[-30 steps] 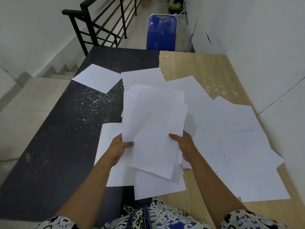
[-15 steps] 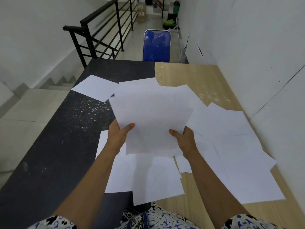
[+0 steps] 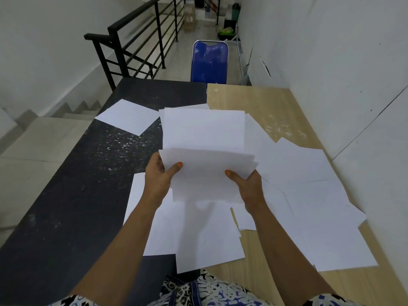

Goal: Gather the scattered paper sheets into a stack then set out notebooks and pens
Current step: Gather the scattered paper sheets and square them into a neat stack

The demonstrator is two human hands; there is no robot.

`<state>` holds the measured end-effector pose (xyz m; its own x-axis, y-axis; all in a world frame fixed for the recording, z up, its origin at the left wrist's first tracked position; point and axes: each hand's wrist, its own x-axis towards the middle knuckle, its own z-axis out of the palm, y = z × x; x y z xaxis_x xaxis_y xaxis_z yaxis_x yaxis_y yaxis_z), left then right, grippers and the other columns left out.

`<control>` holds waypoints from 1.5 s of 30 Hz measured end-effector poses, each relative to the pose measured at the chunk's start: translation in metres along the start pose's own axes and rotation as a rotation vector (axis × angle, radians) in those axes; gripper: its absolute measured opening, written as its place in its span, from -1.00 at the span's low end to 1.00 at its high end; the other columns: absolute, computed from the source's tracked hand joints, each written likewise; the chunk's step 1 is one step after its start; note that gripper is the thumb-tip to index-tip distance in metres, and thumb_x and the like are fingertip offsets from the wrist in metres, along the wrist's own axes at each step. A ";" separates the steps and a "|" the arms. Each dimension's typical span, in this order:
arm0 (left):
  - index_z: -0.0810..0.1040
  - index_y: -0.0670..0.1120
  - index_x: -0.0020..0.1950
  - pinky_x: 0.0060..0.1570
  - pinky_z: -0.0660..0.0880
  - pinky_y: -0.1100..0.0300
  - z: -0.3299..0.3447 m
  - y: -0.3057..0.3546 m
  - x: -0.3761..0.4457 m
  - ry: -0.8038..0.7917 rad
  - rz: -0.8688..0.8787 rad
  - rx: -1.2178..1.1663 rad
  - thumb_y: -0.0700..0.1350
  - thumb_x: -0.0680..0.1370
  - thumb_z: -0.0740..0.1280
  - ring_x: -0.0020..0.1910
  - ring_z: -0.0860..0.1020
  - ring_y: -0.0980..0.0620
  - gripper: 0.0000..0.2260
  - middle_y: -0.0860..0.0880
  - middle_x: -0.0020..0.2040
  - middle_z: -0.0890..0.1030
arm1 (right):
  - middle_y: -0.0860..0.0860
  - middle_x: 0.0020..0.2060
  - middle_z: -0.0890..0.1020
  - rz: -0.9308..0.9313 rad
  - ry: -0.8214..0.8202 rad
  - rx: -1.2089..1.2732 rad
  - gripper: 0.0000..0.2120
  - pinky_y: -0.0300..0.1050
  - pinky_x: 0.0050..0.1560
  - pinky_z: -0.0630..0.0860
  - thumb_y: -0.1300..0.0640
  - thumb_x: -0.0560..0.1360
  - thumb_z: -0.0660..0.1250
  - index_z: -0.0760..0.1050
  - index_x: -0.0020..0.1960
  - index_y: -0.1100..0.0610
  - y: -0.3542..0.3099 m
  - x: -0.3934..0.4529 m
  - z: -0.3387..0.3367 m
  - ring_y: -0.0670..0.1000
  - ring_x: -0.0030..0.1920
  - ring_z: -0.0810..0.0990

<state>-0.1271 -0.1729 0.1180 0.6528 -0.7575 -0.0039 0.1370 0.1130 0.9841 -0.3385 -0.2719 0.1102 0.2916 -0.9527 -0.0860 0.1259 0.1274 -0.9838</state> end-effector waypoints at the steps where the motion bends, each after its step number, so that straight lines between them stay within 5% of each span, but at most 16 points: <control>1: 0.47 -0.18 0.27 -0.01 0.57 0.22 0.000 0.000 0.000 -0.005 -0.002 -0.003 -0.33 0.45 0.45 0.07 0.63 0.03 -0.59 -0.08 0.13 0.64 | 0.06 0.01 0.68 0.004 0.006 0.000 -0.61 -0.24 -0.09 0.59 0.29 0.38 0.50 0.55 0.19 0.19 -0.001 0.001 0.000 -0.02 -0.01 0.67; 8: 0.54 -0.11 0.22 -0.09 0.57 0.28 -0.001 -0.008 0.000 -0.040 -0.022 0.096 -0.28 0.43 0.49 0.04 0.64 0.03 -0.62 -0.02 0.08 0.67 | 0.05 -0.01 0.67 0.023 0.025 -0.038 -0.64 -0.24 -0.12 0.58 0.25 0.39 0.51 0.55 0.16 0.18 -0.002 0.003 -0.002 0.00 -0.01 0.65; 13: 0.55 -0.08 0.16 -0.07 0.56 0.31 0.005 -0.012 -0.007 -0.033 0.009 0.215 -0.24 0.54 0.38 0.03 0.62 0.04 -0.79 0.09 0.00 0.64 | -0.01 -0.04 0.67 0.011 0.022 -0.051 -0.82 -0.22 -0.06 0.55 0.20 0.48 0.43 0.55 0.03 -0.01 -0.002 0.001 0.005 -0.03 -0.01 0.64; 17: 0.49 -0.06 0.26 0.03 0.54 0.25 0.016 -0.009 -0.009 0.015 0.059 0.198 -0.20 0.59 0.32 0.08 0.60 0.11 -0.75 0.07 0.08 0.62 | -0.04 0.03 0.64 -0.054 0.026 -0.027 -0.76 -0.31 -0.03 0.54 0.19 0.50 0.41 0.50 0.12 -0.02 -0.003 -0.002 0.015 -0.08 0.06 0.62; 21: 0.36 0.05 0.29 -0.03 0.48 0.35 0.022 -0.015 -0.011 0.004 0.012 0.224 -0.15 0.54 0.39 0.07 0.51 0.24 -0.62 0.17 0.10 0.52 | -0.06 0.10 0.58 -0.006 0.054 -0.024 -0.49 -0.33 -0.07 0.55 0.29 0.43 0.46 0.38 0.30 0.03 0.009 -0.004 0.022 -0.12 0.09 0.58; 26: 0.39 0.03 0.29 -0.10 0.44 0.42 0.021 -0.021 -0.007 -0.001 -0.043 0.241 -0.20 0.57 0.35 0.01 0.50 0.28 -0.66 0.16 0.05 0.53 | -0.01 0.02 0.62 0.052 0.074 -0.038 -0.67 -0.23 0.00 0.53 0.33 0.49 0.35 0.46 0.21 0.10 0.014 0.004 0.019 0.01 0.05 0.60; 30: 0.34 0.06 0.25 -0.12 0.41 0.44 0.021 -0.025 -0.004 -0.014 -0.081 0.250 -0.21 0.58 0.33 -0.01 0.48 0.29 -0.67 0.21 0.03 0.49 | 0.04 0.01 0.59 0.078 0.093 -0.022 -0.62 -0.18 -0.03 0.53 0.38 0.45 0.34 0.42 0.21 0.13 0.018 0.010 0.018 0.00 0.00 0.58; 37: 0.41 -0.01 0.31 -0.03 0.45 0.30 0.015 -0.043 0.004 -0.093 -0.152 0.333 -0.17 0.60 0.29 0.06 0.54 0.08 -0.72 0.04 0.13 0.54 | -0.08 -0.05 0.62 0.149 0.056 -0.124 -0.77 -0.33 -0.11 0.49 0.27 0.54 0.31 0.49 0.17 0.08 0.032 0.019 0.015 -0.07 -0.03 0.60; 42: 0.46 -0.11 0.35 -0.10 0.41 0.39 0.009 -0.039 0.019 0.041 -0.144 0.345 -0.18 0.63 0.25 0.07 0.51 0.07 -0.71 0.06 0.12 0.54 | -0.09 -0.01 0.67 0.106 -0.024 -0.151 -0.80 -0.31 -0.01 0.57 0.17 0.52 0.39 0.56 0.14 0.08 0.030 0.031 0.016 -0.18 -0.03 0.65; 45: 0.43 -0.10 0.40 0.11 0.40 0.21 0.002 -0.042 0.034 0.110 -0.208 0.293 -0.16 0.63 0.25 0.13 0.49 0.04 -0.67 0.05 0.17 0.52 | -0.09 0.06 0.66 0.174 -0.110 -0.193 -0.75 -0.24 0.08 0.56 0.15 0.53 0.38 0.54 0.20 0.04 0.040 0.039 0.024 -0.14 0.05 0.64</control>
<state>-0.1125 -0.2044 0.0771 0.7115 -0.6697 -0.2128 0.0665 -0.2374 0.9691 -0.2998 -0.2971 0.0708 0.3959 -0.8839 -0.2490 -0.1148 0.2214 -0.9684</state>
